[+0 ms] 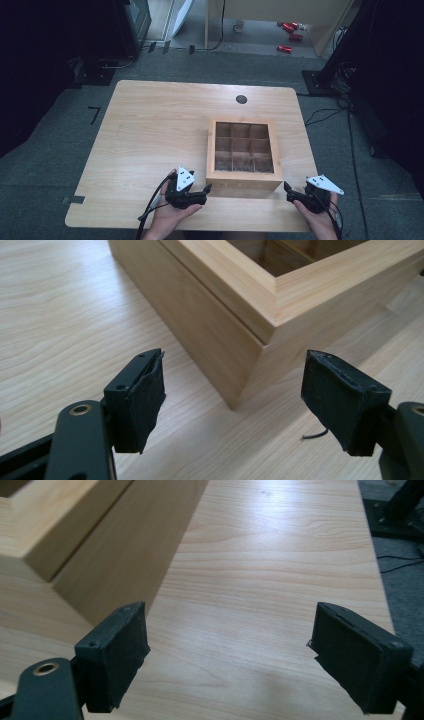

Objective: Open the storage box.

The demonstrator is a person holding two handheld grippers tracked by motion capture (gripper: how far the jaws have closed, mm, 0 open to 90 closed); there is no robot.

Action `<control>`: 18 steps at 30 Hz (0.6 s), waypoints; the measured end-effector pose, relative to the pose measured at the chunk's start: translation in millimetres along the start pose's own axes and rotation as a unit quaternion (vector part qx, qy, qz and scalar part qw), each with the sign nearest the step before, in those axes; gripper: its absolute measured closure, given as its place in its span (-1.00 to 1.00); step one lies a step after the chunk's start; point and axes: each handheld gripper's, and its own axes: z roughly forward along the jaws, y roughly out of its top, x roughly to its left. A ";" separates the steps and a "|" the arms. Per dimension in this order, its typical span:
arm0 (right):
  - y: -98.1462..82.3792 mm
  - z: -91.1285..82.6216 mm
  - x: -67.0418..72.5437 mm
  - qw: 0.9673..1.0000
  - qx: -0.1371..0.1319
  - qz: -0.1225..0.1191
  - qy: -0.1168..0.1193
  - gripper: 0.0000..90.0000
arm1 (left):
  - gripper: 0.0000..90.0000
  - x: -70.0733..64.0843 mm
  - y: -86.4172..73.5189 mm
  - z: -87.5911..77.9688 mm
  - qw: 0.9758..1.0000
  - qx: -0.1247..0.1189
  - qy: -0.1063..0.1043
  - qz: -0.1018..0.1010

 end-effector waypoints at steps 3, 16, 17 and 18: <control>-0.6 -1.3 1.0 1.000 0.000 -0.003 0.005 -0.67 | -0.30 -4.0 1.0 3.8 1.000 0.005 0.003 0.004; -6.6 -6.4 -3.3 0.999 -0.004 -0.013 0.032 -0.62 | 0.23 -9.4 5.8 12.0 1.000 0.012 -0.019 -0.003; -6.8 -7.0 -3.3 0.999 -0.006 -0.016 0.036 -0.62 | 0.23 -8.6 5.8 11.9 1.000 0.013 -0.021 -0.004; -7.0 -7.7 -2.6 0.999 -0.008 -0.018 0.041 -0.62 | 0.23 -8.4 5.8 11.9 1.000 0.013 -0.022 -0.004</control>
